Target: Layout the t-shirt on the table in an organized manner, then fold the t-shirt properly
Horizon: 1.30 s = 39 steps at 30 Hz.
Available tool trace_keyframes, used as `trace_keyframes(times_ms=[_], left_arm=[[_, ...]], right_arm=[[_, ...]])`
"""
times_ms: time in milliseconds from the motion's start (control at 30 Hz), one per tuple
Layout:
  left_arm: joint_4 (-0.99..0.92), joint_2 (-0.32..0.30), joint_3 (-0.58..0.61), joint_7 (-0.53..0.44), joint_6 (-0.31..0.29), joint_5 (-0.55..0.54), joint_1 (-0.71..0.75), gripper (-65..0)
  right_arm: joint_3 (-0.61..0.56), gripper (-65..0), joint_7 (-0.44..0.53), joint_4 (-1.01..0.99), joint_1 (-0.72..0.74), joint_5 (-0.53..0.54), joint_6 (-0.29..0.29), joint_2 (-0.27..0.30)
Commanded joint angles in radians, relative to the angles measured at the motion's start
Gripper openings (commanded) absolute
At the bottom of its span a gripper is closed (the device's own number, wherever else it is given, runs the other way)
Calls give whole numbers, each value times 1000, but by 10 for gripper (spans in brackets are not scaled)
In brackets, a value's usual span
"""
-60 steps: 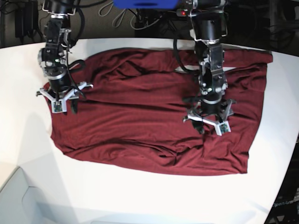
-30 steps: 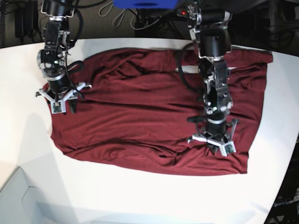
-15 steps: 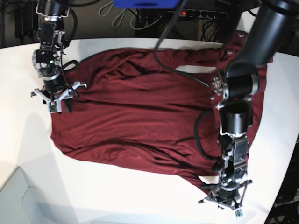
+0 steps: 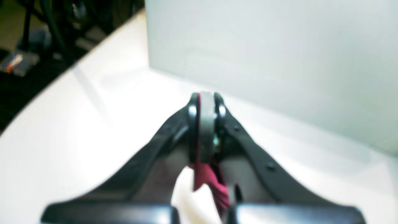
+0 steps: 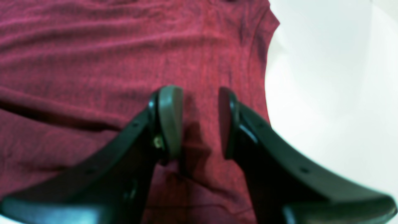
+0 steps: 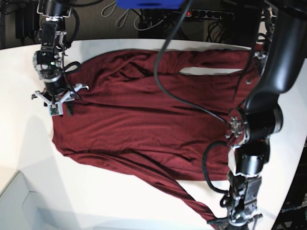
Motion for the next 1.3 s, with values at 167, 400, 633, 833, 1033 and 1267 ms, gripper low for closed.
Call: trace_keyframes(times_ms=[167, 400, 633, 833, 1033, 1267], left_arm=[[11, -32, -2, -37, -2, 2, -60, -645], [10, -61, -3, -38, -2, 0, 21, -402], [21, -63, -3, -40, -8, 0, 95, -31], [45, -77, -5, -35, -11, -58, 198, 0], [314, -83, 3, 48, -11, -264, 417, 0], [693, -74, 4, 243, -11, -382, 709, 0]], right_arm=[[39, -473, 25, 46, -4, 6, -1, 8], [41, -473, 26, 63, -26, 6, -1, 8], [47, -472, 25, 117, -59, 4, -1, 6], [47, -472, 26, 126, -44, 4, -1, 8], [45, -471, 25, 124, 22, 4, -1, 8], [7, -450, 16, 43, 168, 6, -1, 6]])
